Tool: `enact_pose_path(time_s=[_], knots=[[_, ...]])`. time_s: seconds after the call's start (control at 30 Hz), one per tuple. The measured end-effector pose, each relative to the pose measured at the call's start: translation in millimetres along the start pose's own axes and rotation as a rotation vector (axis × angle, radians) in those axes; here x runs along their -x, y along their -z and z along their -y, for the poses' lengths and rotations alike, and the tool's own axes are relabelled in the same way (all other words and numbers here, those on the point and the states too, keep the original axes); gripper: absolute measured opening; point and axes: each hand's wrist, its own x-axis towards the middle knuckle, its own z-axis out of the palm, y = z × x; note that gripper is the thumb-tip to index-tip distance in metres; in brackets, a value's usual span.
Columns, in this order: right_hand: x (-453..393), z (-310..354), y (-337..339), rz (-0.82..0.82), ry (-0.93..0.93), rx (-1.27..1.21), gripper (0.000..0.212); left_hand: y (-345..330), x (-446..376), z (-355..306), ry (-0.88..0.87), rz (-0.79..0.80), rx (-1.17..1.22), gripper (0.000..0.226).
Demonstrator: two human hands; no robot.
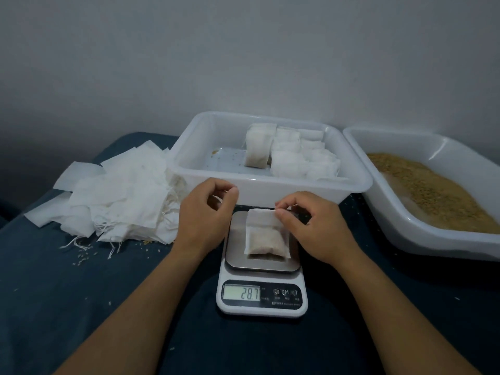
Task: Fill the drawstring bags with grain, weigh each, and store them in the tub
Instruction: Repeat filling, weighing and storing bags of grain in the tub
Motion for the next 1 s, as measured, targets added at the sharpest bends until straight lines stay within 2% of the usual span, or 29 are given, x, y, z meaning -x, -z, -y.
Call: enact_pose_path(time_s=[0.03, 0.1, 0.23, 0.3, 0.37, 0.43, 0.5, 0.6, 0.7, 0.77, 1.0], knots=[[-0.1, 5.8, 3.4, -0.017, 0.040, 0.003, 0.004, 0.9, 3.1, -7.0, -0.047, 0.004, 0.045, 0.005], [-1.3, 17.4, 11.8, -0.053, 0.104, -0.022, 0.006, 3.5, 9.8, -19.4, -0.078, 0.083, 0.150, 0.021], [-6.2, 42.1, 31.5, -0.126, 0.161, -0.127, 0.006, -0.2, 23.1, -33.7, -0.045, 0.421, 0.295, 0.060], [-11.1, 51.8, 41.8, -0.143, 0.153, -0.176, 0.004, -9.3, 25.9, -41.7, 0.012, 0.512, 0.354, 0.065], [-17.5, 59.4, 52.6, -0.161, 0.152, -0.172, 0.005, -19.4, 26.2, -50.7, 0.057, 0.533, 0.435, 0.060], [-24.2, 65.1, 63.6, -0.185, 0.154, -0.171, 0.005, -29.5, 25.6, -61.6, 0.052, 0.522, 0.413, 0.052], [-30.6, 67.4, 73.3, -0.202, 0.148, -0.178, 0.006, -40.4, 24.7, -72.0, 0.068, 0.467, 0.409, 0.040], [-38.2, 64.7, 86.1, -0.197, 0.129, -0.180, 0.006, -53.3, 19.9, -82.0, 0.163, 0.378, 0.525, 0.034], [-43.0, 58.8, 101.7, -0.108, 0.146, -0.142, 0.017, -59.7, 12.5, -81.3, 0.138, 0.345, 0.474, 0.021], [-45.1, 54.4, 110.6, -0.040, 0.187, -0.060, 0.025, -62.4, 8.7, -78.0, 0.123, 0.350, 0.452, 0.021], [-55.8, 39.4, 121.0, 0.003, 0.218, 0.037, 0.002, -72.3, 3.2, -72.5, 0.097, 0.391, 0.368, 0.015]])
